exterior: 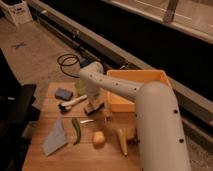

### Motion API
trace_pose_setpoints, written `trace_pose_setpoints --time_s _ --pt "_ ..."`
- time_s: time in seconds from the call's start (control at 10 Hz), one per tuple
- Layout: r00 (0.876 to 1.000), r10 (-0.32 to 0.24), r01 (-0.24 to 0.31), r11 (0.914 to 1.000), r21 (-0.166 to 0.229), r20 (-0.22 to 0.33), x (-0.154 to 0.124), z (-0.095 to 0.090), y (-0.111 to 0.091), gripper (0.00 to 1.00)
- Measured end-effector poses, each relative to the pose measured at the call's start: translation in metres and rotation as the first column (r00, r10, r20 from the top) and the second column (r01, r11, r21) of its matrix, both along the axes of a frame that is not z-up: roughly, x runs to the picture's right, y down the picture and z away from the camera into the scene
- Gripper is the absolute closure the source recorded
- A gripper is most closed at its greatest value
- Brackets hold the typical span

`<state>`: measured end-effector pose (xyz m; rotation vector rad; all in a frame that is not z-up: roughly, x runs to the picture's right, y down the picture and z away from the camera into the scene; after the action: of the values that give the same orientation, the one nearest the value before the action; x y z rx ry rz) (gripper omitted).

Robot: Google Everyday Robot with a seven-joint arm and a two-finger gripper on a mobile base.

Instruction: Wipe table surface with eraser

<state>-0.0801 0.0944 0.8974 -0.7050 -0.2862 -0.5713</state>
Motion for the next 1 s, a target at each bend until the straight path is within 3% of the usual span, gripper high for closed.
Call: trace_pose_setpoints --time_s 0.3,0.5,0.7,1.0 --pt "0.999 -0.017 0.017 0.9997 0.018 0.045 -0.014 0.002 -0.012 1.00" --pt "0.998 -0.004 0.002 0.9995 0.032 0.058 -0.023 0.023 -0.031 1.00" --pt "0.999 0.007 -0.008 0.9997 0.024 0.038 -0.019 0.038 -0.038 1.00" --pt "1.000 0.029 -0.029 0.9995 0.010 -0.005 -0.003 0.042 -0.033 1.00"
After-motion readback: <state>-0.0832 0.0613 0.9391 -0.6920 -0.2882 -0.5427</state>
